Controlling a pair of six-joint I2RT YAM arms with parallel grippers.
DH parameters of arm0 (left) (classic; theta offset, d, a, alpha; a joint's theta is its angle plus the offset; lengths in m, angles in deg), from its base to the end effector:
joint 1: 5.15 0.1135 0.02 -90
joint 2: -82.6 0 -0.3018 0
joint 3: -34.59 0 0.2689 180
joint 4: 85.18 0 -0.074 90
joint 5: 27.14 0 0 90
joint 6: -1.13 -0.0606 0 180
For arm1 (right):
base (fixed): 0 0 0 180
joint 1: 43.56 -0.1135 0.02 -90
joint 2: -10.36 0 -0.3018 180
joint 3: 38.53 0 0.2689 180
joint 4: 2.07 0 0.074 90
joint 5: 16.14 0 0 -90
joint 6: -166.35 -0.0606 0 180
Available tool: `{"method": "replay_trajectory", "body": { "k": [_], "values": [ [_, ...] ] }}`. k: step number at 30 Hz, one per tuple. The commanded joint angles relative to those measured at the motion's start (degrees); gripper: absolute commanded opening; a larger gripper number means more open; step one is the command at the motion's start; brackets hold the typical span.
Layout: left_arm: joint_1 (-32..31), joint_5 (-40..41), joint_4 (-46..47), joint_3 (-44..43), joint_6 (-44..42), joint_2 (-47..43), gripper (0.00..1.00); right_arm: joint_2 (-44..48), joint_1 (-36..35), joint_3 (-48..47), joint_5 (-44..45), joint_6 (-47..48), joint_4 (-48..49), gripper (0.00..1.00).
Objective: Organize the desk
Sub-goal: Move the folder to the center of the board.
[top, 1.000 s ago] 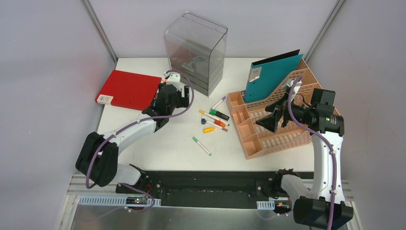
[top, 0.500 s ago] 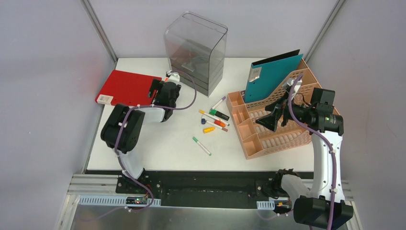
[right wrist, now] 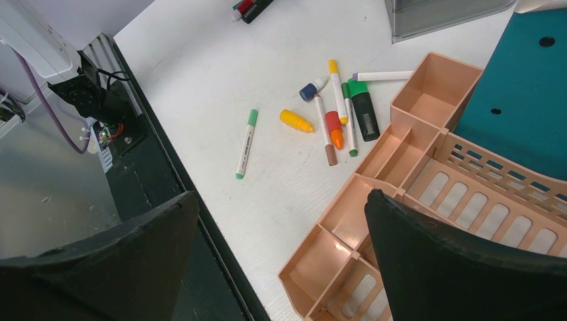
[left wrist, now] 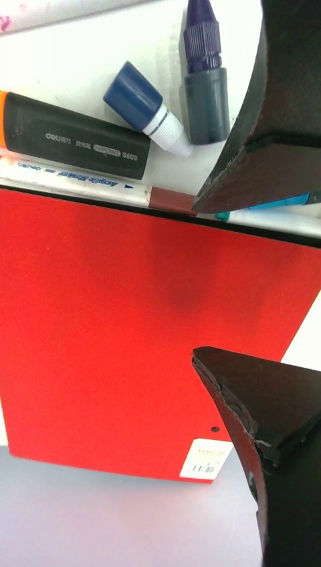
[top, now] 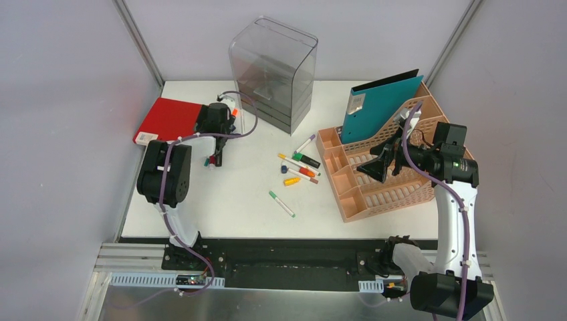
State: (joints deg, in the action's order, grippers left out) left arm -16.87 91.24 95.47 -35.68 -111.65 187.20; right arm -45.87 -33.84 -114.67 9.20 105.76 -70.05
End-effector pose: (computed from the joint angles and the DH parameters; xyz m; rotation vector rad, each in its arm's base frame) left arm 0.4211 -0.0579 0.1833 0.3560 2.1179 0.6454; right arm 0.1786 0.0250 0.3816 -0.7990 1.8396 0.9123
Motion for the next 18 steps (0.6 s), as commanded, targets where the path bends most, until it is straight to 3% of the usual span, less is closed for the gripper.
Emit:
{"method": "replay_trajectory", "body": {
  "k": [1, 6, 18],
  "values": [
    [2.39, -6.93, -9.5, -3.39, 1.69, -1.34, 0.73, 0.15, -0.13, -0.12, -0.49, -0.14, 2.01, 0.99],
    [3.2, -9.55, -11.36, -4.77, -0.25, -0.69, 0.65, 0.13, -0.1, -0.12, -0.12, -0.14, 2.1, 0.99],
    [3.2, -10.66, -13.28, -8.33, -2.85, 3.4, 0.56, -0.11, 0.03, 0.21, 0.06, -0.14, 2.28, 0.99]
  ]
}}
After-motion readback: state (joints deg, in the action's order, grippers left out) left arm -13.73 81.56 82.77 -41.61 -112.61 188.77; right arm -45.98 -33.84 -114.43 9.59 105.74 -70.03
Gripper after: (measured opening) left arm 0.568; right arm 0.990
